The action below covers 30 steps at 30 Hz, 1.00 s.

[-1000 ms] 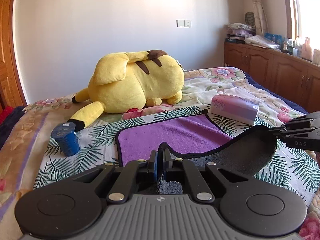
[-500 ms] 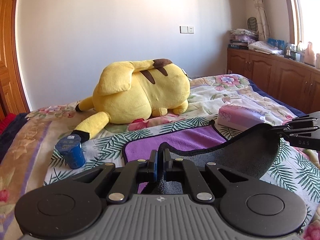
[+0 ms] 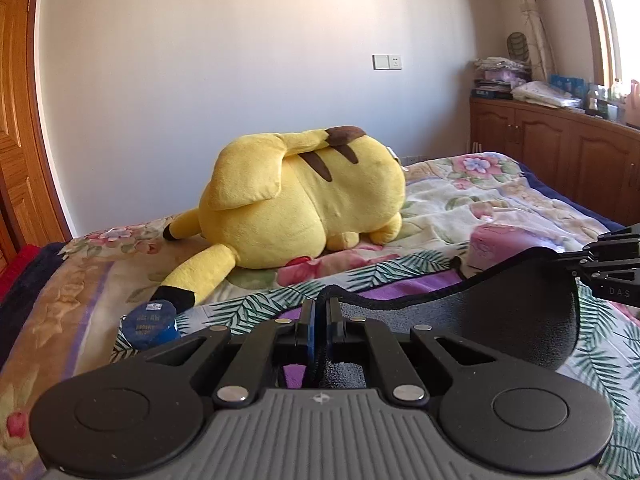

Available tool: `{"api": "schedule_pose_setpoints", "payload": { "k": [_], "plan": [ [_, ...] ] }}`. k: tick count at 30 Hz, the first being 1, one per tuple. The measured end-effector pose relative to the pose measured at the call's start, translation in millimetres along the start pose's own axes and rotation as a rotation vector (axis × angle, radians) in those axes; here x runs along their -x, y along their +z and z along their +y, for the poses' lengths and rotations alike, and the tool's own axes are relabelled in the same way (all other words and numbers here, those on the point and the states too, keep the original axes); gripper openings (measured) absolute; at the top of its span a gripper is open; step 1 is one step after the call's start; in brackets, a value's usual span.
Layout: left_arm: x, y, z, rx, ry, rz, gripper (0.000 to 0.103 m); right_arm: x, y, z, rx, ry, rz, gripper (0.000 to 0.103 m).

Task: Fold towel

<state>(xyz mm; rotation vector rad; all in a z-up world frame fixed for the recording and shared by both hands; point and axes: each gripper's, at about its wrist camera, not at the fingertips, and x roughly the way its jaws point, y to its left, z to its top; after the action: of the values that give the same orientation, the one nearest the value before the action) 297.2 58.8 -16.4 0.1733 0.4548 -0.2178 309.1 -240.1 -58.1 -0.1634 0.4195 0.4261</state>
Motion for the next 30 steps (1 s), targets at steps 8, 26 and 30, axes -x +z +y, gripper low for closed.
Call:
{"api": "schedule_pose_setpoints", "payload": {
  "k": [8,26,30],
  "plan": [
    [-29,5,7,-0.012,0.028,0.001,0.0,-23,6,-10,0.015,-0.023,-0.017,0.004],
    [-81,8,17,-0.006,0.123,-0.034,0.0,-66,16,-24,0.015,-0.061,-0.043,0.004],
    [-92,6,20,0.022,0.135,-0.029,0.0,-75,15,-25,0.018,-0.075,-0.045,0.004]
  ]
}}
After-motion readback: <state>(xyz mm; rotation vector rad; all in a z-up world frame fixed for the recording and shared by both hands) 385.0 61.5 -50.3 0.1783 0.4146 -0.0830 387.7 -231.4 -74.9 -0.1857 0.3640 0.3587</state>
